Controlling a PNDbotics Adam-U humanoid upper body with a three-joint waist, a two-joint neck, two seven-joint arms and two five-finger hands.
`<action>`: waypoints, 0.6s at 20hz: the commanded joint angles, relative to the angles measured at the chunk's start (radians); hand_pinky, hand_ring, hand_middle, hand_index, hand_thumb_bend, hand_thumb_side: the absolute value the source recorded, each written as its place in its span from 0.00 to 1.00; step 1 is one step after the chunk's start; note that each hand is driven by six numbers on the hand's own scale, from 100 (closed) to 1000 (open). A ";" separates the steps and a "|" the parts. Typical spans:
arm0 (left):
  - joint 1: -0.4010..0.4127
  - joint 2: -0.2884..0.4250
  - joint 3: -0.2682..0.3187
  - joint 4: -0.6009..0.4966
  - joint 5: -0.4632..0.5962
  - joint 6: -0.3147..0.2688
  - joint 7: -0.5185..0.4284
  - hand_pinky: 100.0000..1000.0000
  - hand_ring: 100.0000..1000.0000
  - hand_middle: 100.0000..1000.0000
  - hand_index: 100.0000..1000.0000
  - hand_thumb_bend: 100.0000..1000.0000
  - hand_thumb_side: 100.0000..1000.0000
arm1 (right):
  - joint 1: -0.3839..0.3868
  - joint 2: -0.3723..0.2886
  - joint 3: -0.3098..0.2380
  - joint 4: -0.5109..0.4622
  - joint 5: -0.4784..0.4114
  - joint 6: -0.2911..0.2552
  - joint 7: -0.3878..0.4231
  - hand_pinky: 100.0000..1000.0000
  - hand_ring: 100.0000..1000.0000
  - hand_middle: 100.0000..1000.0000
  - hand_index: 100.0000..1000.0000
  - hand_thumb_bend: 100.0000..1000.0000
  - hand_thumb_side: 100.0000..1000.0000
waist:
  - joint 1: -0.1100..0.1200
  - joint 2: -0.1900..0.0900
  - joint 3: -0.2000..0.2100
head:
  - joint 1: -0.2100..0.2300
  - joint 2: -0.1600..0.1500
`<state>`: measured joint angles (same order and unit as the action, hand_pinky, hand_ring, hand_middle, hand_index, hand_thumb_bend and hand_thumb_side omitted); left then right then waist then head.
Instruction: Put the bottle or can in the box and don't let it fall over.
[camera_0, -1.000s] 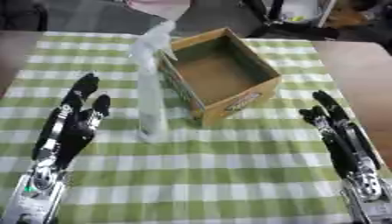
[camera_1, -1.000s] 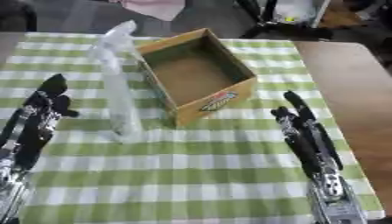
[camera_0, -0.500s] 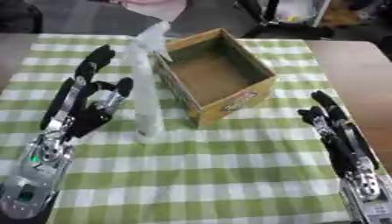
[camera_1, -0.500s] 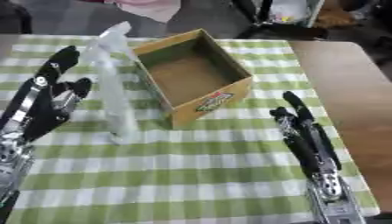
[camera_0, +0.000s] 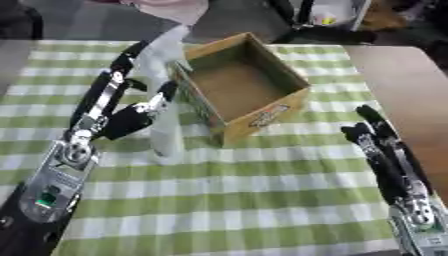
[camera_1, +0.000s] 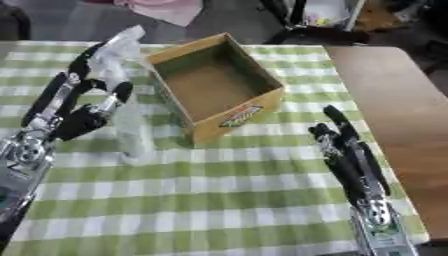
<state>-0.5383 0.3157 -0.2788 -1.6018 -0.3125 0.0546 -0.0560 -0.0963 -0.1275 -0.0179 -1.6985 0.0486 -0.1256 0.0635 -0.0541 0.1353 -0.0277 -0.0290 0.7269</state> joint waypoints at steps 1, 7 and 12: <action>-0.042 -0.005 -0.004 0.028 -0.019 0.005 -0.001 0.67 1.00 1.00 0.94 0.25 0.61 | -0.005 -0.009 -0.003 -0.012 0.000 -0.003 0.002 0.86 0.80 1.00 1.00 0.00 0.64 | 0.001 -0.021 -0.005 | 0.000 -0.010; -0.072 -0.033 -0.018 0.112 -0.047 0.009 -0.022 0.67 1.00 1.00 0.92 0.24 0.63 | -0.005 -0.008 -0.001 -0.011 -0.002 -0.002 0.003 0.86 0.80 1.00 1.00 0.00 0.64 | 0.002 -0.023 -0.011 | 0.002 -0.011; -0.064 -0.048 -0.034 0.183 -0.059 -0.010 -0.059 0.67 1.00 1.00 0.92 0.24 0.66 | -0.005 -0.007 -0.002 -0.011 -0.002 -0.002 0.003 0.86 0.80 1.00 1.00 0.00 0.64 | 0.002 -0.025 -0.013 | 0.001 -0.012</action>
<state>-0.5885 0.2684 -0.3106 -1.4223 -0.3655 0.0492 -0.1041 -0.0959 -0.1273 -0.0176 -1.6985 0.0485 -0.1252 0.0639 -0.0546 0.1312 -0.0394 -0.0278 0.7269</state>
